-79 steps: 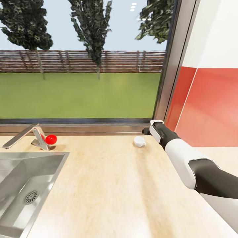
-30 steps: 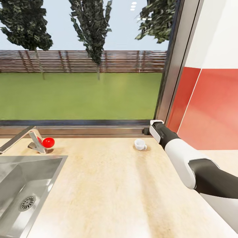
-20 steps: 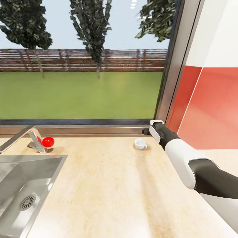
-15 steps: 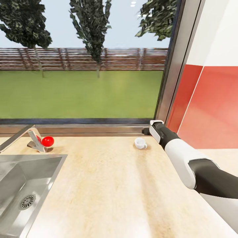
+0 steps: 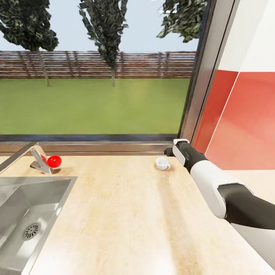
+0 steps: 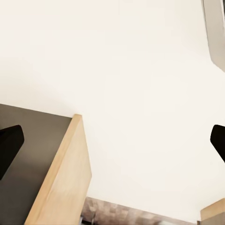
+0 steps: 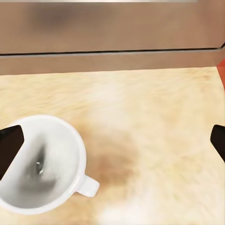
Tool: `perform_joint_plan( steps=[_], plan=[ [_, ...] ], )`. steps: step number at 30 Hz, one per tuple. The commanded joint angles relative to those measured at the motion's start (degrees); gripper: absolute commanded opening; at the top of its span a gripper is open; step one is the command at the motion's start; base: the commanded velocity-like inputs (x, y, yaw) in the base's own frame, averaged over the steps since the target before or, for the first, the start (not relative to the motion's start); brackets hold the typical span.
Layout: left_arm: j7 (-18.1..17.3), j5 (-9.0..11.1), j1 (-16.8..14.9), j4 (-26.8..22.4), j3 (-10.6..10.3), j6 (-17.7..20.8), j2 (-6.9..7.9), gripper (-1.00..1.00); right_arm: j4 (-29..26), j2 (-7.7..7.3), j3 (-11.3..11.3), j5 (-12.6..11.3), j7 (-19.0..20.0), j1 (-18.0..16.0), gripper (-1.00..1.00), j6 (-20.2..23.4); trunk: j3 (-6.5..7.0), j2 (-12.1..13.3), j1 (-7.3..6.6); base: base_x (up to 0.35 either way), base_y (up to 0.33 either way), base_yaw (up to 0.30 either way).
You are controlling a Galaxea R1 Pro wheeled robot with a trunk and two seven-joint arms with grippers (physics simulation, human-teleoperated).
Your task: Set up a coffee station on the kitchen countertop: keep the coffee maker on the countertop, move the bottle of coffee from the kitchen shelf to the counter next to the coffee maker, place a paper coffee filter on top of the coffee maker, put the saucer next to the coffee maker with the coffee cup on the saucer, and place the electric kettle next to the coffee maker.
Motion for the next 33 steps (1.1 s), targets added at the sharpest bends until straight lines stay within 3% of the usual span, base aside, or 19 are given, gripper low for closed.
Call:
perform_joint_plan(
  steps=[1,16,33],
  plan=[
    [0.2,-0.6,0.0,0.0,0.4,0.1,0.0,1.0,-0.1,-0.03,0.5,-0.6,-0.4,0.0,1.0,0.3,-0.17,-0.1,0.02,0.0,0.0,0.0],
    [0.2,-0.6,0.0,0.0,0.4,0.1,0.0,1.0,0.7,-0.03,0.5,-0.6,-0.4,0.0,1.0,0.3,-1.34,-0.1,0.02,0.0,0.0,0.087],
    [0.2,-0.6,0.0,0.0,0.4,0.1,0.0,1.0,0.7,-0.12,0.5,-0.6,-0.4,0.0,1.0,0.3,-2.35,-0.1,0.02,0.0,0.0,0.006]
  ],
)
